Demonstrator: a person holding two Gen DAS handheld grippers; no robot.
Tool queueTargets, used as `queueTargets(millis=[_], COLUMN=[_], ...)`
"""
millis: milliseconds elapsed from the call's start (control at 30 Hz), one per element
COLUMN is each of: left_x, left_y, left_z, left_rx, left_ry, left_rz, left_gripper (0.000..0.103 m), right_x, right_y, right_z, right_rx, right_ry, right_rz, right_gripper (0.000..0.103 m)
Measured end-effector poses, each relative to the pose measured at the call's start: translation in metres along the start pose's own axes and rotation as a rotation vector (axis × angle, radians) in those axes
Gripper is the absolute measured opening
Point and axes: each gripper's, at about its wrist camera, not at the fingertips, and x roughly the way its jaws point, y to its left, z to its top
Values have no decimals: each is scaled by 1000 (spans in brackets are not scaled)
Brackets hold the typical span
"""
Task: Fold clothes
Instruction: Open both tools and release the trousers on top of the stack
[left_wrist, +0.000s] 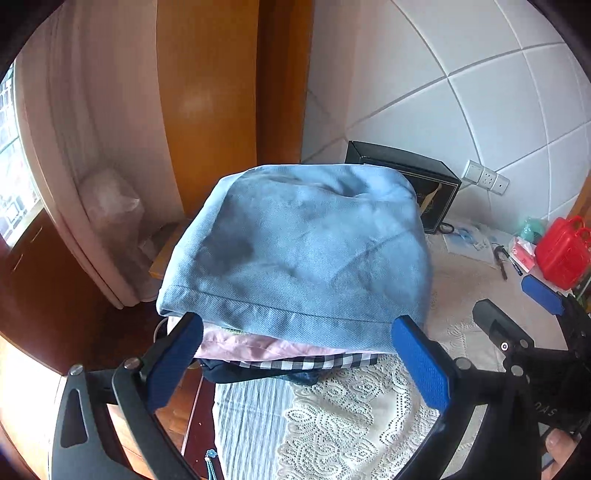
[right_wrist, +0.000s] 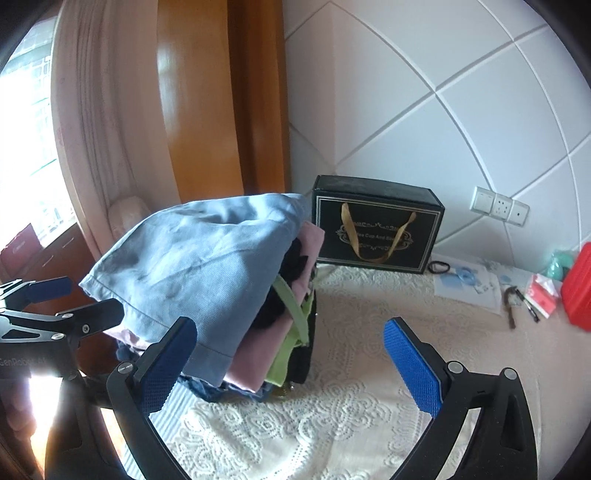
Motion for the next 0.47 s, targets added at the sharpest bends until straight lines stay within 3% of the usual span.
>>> queueTargets(millis=[167, 467], left_x=[1, -6], left_y=[3, 6], left_z=[-2, -3], left_rx=[-10, -1], left_ry=[18, -22], left_rz=[-1, 6], left_gripper=[103, 103], right_x=[1, 3], right_y=[2, 4], right_z=[-1, -2], right_rx=[-6, -6], right_ry=[15, 20], right_rz=[-9, -12], right_gripper=[103, 103])
